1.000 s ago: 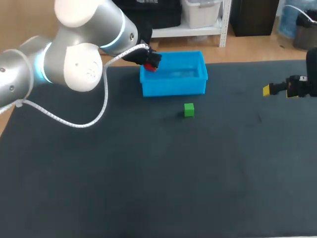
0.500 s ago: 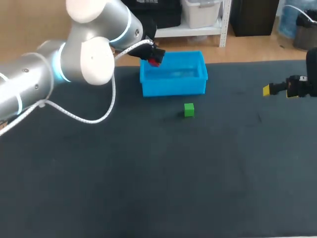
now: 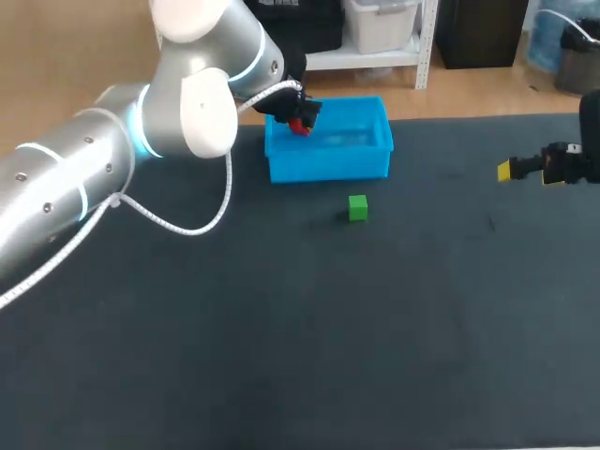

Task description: Use the left arm to pick the red cube and place it into the blue plastic box first, then use the right arm to grasp the green cube and put it into the same blue plastic box after the first action is fully finished.

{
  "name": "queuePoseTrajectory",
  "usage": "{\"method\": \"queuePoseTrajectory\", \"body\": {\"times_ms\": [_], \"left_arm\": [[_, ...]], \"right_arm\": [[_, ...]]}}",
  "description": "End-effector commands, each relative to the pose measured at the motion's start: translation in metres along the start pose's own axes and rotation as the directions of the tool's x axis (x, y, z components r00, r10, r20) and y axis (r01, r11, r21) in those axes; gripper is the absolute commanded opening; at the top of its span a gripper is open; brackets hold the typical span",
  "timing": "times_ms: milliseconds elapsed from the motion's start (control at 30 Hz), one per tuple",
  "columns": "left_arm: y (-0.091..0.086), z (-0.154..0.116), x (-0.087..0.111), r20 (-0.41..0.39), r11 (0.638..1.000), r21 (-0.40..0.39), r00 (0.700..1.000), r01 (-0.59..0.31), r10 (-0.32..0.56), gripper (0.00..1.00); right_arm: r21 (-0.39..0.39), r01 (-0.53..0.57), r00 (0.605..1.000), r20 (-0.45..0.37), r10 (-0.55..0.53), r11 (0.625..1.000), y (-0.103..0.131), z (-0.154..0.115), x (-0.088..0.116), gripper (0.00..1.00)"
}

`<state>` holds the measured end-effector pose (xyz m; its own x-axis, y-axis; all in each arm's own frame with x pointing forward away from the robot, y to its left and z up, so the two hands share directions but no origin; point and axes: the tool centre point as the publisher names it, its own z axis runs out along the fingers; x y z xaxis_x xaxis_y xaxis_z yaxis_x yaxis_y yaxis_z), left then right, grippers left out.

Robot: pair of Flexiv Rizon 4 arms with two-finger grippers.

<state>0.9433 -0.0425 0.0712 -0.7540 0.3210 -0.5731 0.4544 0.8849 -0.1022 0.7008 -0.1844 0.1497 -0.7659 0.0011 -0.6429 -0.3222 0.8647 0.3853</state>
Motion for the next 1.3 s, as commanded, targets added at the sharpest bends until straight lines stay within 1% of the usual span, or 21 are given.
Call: {"method": "queuePoseTrajectory", "body": {"times_ms": [33,700,733,767,867,900,933,967,1000,1067,1167,1300], "left_arm": [[0.005,0.012,-0.007,-0.018,1.000,0.010,1.000,0.000,0.000,0.00],[0.000,0.021,0.002,-0.098,1.000,0.010,0.995,0.008,-0.007,0.00],[0.000,0.021,0.002,-0.099,1.000,0.009,0.995,0.008,-0.007,0.04],[0.000,0.022,0.003,-0.104,1.000,0.008,0.995,0.011,-0.010,0.20],[-0.001,0.022,0.004,-0.110,1.000,0.008,0.994,0.010,-0.009,0.44],[-0.001,0.022,0.005,-0.113,1.000,0.008,0.994,0.009,-0.008,0.55],[-0.001,0.022,0.005,-0.115,1.000,0.008,0.993,0.009,-0.008,0.60],[-0.001,0.022,0.005,-0.123,1.000,0.002,0.992,0.006,-0.006,0.73],[-0.002,0.022,0.006,-0.123,1.000,0.002,0.992,0.006,-0.006,0.77],[-0.003,0.020,0.005,-0.122,1.000,0.002,0.993,0.004,-0.003,0.94],[-0.005,0.016,0.003,-0.116,1.000,0.000,0.993,-0.005,0.005,1.00],[-0.008,0.008,-0.001,-0.101,1.000,-0.003,0.995,-0.015,0.015,1.00]], "right_arm": [[0.001,0.001,1.000,-0.001,-0.001,1.000,0.000,0.000,0.000,1.00],[0.001,0.001,1.000,-0.001,-0.001,1.000,0.000,0.000,0.000,1.00],[0.001,0.001,1.000,-0.001,-0.001,1.000,0.000,0.000,0.000,1.00],[0.001,0.001,1.000,-0.001,-0.001,1.000,0.000,0.000,0.000,1.00],[0.001,0.001,1.000,-0.001,-0.001,1.000,0.000,0.000,0.000,1.00],[0.001,0.001,1.000,-0.001,-0.001,1.000,0.000,0.000,0.000,1.00],[0.001,0.001,1.000,-0.001,-0.001,1.000,0.000,0.000,0.000,1.00],[0.001,0.001,1.000,-0.001,-0.001,1.000,0.000,0.000,0.000,1.00],[0.001,0.001,1.000,-0.001,-0.001,1.000,0.000,0.000,0.000,1.00],[0.001,0.001,1.000,-0.001,-0.001,1.000,0.000,0.000,0.000,1.00],[0.001,0.001,1.000,-0.001,-0.001,1.000,0.000,0.000,0.000,1.00],[0.001,0.001,1.000,-0.001,-0.001,1.000,0.000,0.000,0.000,1.00]]}}
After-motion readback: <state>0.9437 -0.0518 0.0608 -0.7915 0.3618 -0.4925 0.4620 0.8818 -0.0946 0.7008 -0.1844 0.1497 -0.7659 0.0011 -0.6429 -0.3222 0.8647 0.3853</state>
